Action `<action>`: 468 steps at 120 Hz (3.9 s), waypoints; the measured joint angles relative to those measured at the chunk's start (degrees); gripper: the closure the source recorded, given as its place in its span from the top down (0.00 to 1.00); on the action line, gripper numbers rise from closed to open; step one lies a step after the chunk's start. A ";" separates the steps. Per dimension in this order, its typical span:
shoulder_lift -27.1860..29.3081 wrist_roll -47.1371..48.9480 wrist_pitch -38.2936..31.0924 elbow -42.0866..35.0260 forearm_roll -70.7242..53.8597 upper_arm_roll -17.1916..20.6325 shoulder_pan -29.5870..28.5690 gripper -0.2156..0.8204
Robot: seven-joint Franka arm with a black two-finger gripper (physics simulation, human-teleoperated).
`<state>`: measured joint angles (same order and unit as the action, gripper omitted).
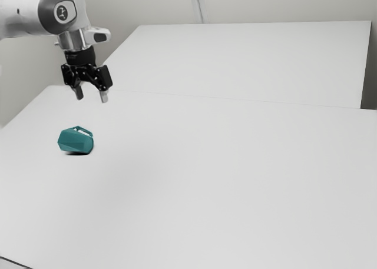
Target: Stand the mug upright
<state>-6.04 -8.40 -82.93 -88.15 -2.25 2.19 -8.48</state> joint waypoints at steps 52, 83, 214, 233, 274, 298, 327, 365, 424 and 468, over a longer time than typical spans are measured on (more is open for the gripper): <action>11.06 -7.19 -31.72 -29.85 9.30 -7.97 -13.02 0.79; 8.68 -26.58 -41.34 -36.55 28.35 -7.93 -29.13 0.79; -14.74 -81.87 -50.34 -22.89 42.01 9.93 -46.58 0.79; -14.77 -84.66 -50.90 -23.28 42.56 10.60 -46.57 0.79; -17.35 -88.67 -52.50 -22.87 43.51 12.35 -46.46 0.78; -18.27 -90.16 -52.88 -21.51 43.57 12.91 -46.36 0.78; -18.51 -91.40 -53.00 -21.29 43.83 14.08 -46.27 0.74; -18.81 -92.38 -52.98 -21.69 44.32 14.75 -46.10 0.68; -18.86 -93.16 -54.22 -21.75 44.93 15.55 -45.93 0.32; -18.30 -93.36 -55.82 -21.21 44.31 17.48 -45.92 0.10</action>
<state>-24.34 -101.75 -138.74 -109.36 42.06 19.67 -54.40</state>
